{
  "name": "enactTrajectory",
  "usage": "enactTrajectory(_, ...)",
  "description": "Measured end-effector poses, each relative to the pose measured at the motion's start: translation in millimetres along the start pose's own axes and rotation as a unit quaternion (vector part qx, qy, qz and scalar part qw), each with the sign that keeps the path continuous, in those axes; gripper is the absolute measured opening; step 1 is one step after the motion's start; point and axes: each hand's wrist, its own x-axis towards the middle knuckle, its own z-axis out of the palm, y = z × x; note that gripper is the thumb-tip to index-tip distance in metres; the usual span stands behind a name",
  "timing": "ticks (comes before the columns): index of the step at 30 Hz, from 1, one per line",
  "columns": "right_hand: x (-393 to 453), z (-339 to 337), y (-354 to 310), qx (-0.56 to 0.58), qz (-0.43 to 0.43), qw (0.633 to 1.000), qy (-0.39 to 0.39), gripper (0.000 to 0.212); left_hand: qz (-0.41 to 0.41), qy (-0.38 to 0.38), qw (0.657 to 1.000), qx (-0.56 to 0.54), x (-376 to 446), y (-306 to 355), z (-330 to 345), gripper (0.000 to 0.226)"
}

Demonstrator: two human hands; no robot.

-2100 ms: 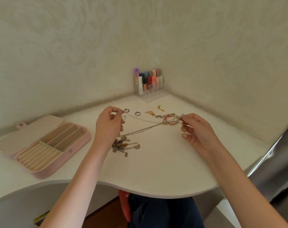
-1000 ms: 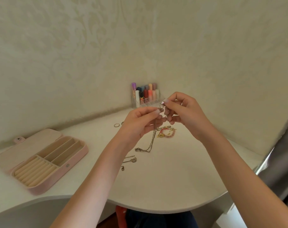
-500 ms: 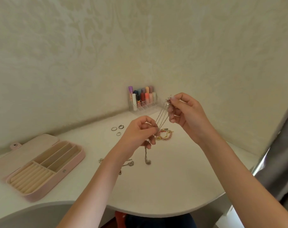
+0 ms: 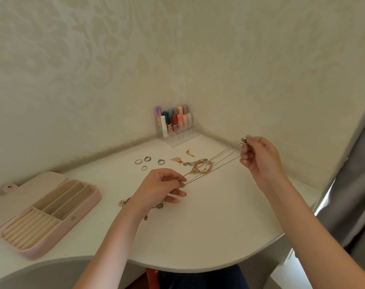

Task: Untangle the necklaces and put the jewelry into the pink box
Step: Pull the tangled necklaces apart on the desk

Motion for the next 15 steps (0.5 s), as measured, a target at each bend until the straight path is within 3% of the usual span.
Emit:
enactTrajectory(3,-0.8,-9.6,9.3,-0.032,0.002,0.999,0.019,0.022,0.0,0.025,1.0,-0.009,3.2,0.5,6.8,0.027)
enactTrajectory(6,-4.1,-13.0,14.6,-0.088,0.001,0.996,0.014,0.021,-0.013,0.08,0.987,-0.139,8.4,2.8,8.9,0.03)
enactTrajectory(9,-9.0,-12.9,18.9,-0.137,0.003,0.991,-0.001,0.018,-0.049,0.081,0.943,-0.319,15.9,3.7,7.1,0.031)
enactTrajectory(12,-12.6,-12.1,22.2,-0.144,0.011,0.989,-0.009,0.014,-0.076,0.046,0.873,-0.479,19.8,2.3,7.6,0.029)
enactTrajectory(15,-12.8,-10.0,24.0,-0.142,0.019,0.99,-0.001,0.016,-0.072,0.001,0.851,-0.521,18.2,0.3,5.9,0.027)
